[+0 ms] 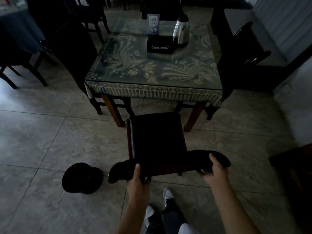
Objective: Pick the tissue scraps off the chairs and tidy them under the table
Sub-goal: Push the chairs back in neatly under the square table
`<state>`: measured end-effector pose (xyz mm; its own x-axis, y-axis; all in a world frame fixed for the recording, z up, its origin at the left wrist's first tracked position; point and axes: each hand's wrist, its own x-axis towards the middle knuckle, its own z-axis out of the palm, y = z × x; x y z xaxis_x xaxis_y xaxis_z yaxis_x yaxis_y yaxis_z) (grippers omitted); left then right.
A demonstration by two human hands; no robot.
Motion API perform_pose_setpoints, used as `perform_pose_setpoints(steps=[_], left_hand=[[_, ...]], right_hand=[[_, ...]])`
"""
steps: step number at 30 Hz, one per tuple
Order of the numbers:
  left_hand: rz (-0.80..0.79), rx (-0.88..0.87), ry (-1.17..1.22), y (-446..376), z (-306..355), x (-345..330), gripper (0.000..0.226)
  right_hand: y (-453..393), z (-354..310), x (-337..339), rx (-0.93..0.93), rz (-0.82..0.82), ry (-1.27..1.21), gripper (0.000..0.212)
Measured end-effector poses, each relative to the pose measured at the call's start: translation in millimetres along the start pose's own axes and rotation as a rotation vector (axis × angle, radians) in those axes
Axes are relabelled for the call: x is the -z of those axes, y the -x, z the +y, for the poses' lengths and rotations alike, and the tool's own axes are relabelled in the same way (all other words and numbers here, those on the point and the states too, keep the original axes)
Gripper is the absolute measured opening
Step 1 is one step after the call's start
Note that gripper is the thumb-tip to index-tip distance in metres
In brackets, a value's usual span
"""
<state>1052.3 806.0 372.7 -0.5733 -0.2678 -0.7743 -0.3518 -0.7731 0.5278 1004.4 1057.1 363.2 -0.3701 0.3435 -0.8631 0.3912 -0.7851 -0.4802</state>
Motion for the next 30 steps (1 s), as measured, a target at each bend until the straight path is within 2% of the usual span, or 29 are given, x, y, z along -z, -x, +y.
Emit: perform_pose_setpoints(steps=[3,5,8,12,14,16,17,19,20,23,24,26,27,30], left_hand=[[-0.008,0.049,0.016,-4.4,-6.2,-11.5,0.042],[-0.029,0.046,0.001,-6.7,-8.0,-11.9,0.041],[-0.048,-0.026,-0.107,-7.4,-12.6,-9.7,0.047],[0.061,0.048,-0.06,-18.0,-17.2,-13.6,0.023],[0.085,0.021,-0.059,-14.0,-16.3,-10.8,0.025],[-0.056,0.043,0.061,-17.7,-20.5,-6.6,0.042],[-0.129,0.08,0.125,-20.9,-21.3,-7.6,0.038],[-0.048,0.077,0.115,-26.4,-20.2,-5.3,0.014],[-0.005,0.053,0.068,-27.9,-18.8,-2.1,0.014],[-0.148,0.175,0.036,-28.8,1.1,-12.9,0.022],[-0.136,0.166,0.033,-31.1,6.0,-11.1,0.02],[0.042,-0.012,-0.142,-38.9,15.8,-9.5,0.014],[0.079,-0.007,-0.153,-44.6,22.1,-10.0,0.016],[0.062,0.01,-0.178,-55.8,39.9,-11.6,0.019]], right_hand=[[8.5,25.0,-10.3,-0.12,-0.183,-0.001,0.058],[11.5,36.4,-16.3,-0.133,-0.2,-0.02,0.06],[11.6,40.3,-19.1,-0.126,-0.21,-0.056,0.052],[11.5,39.5,-18.7,-0.117,-0.226,-0.048,0.045],[15.1,44.7,-21.2,-0.119,-0.224,-0.042,0.043],[19.9,50.8,-24.5,-0.124,-0.222,-0.054,0.04],[21.7,52.7,-25.8,-0.123,-0.222,-0.062,0.04],[24.4,53.8,-28.2,-0.12,-0.211,-0.079,0.041],[25.7,54.4,-29.2,-0.12,-0.205,-0.086,0.042],[31.9,58.9,-36.2,-0.12,-0.211,-0.112,0.042],[33.8,61.9,-40.3,-0.117,-0.21,-0.121,0.042],[37.0,69.3,-49.4,-0.111,-0.204,-0.126,0.042],[38.2,73.0,-54.2,-0.111,-0.196,-0.124,0.042],[36.8,84.6,-65.0,-0.105,-0.195,-0.116,0.043]])
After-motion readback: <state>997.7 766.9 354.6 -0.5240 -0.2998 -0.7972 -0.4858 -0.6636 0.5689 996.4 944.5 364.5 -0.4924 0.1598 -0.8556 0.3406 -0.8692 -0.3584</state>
